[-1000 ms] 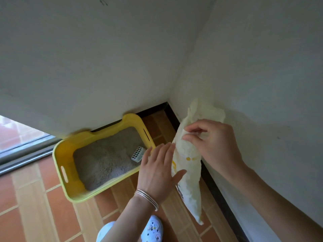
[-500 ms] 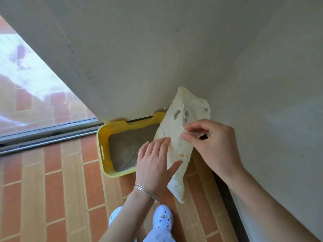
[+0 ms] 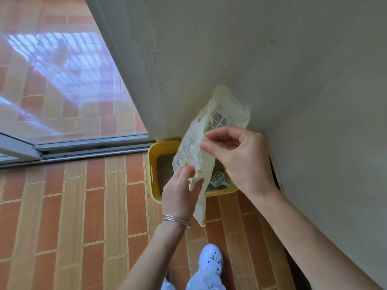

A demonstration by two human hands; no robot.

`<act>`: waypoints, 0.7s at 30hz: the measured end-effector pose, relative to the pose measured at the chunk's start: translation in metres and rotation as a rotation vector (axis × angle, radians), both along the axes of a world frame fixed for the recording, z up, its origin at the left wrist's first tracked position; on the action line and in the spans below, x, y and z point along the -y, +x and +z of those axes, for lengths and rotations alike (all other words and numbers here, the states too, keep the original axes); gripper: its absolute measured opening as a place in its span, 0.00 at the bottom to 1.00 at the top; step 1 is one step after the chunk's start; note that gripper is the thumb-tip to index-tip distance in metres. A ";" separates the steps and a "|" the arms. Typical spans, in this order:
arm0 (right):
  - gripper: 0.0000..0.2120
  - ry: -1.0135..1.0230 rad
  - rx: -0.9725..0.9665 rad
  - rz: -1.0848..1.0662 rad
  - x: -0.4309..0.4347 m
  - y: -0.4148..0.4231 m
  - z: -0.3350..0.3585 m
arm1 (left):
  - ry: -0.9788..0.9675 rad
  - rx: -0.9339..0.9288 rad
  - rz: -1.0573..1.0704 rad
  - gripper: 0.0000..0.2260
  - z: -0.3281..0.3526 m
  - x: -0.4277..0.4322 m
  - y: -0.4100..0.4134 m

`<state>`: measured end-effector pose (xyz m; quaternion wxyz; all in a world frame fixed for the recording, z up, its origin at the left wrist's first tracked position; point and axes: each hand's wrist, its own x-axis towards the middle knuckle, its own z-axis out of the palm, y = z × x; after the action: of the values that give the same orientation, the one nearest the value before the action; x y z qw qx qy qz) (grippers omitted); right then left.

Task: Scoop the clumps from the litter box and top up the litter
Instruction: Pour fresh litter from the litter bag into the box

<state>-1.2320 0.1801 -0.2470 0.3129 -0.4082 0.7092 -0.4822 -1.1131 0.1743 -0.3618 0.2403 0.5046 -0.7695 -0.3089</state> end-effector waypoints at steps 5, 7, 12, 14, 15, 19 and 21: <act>0.06 -0.027 -0.152 0.078 0.005 0.005 -0.001 | 0.048 -0.050 0.069 0.12 0.003 0.002 0.016; 0.06 -0.063 -0.278 0.139 0.003 0.003 -0.002 | 0.069 -0.056 0.069 0.13 0.004 -0.002 0.025; 0.16 -0.088 -0.385 0.116 -0.034 -0.001 -0.022 | 0.162 -0.077 0.110 0.12 0.004 -0.014 0.052; 0.14 -0.038 -0.280 0.067 -0.067 0.008 -0.046 | 0.253 -0.071 0.127 0.10 0.004 -0.022 0.057; 0.15 0.022 -0.230 0.058 -0.085 0.018 -0.061 | 0.295 -0.075 0.133 0.10 0.004 -0.027 0.059; 0.32 0.510 0.125 0.144 -0.154 0.069 -0.132 | 0.411 -0.131 0.176 0.11 0.002 -0.048 0.063; 0.38 0.695 0.243 0.200 -0.180 0.093 -0.162 | 0.473 -0.140 0.188 0.09 0.001 -0.057 0.063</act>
<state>-1.1392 0.3597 -0.4095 0.5601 -0.2848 0.7448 -0.2247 -1.0506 0.2309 -0.3606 0.1959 0.5933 -0.6074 -0.4905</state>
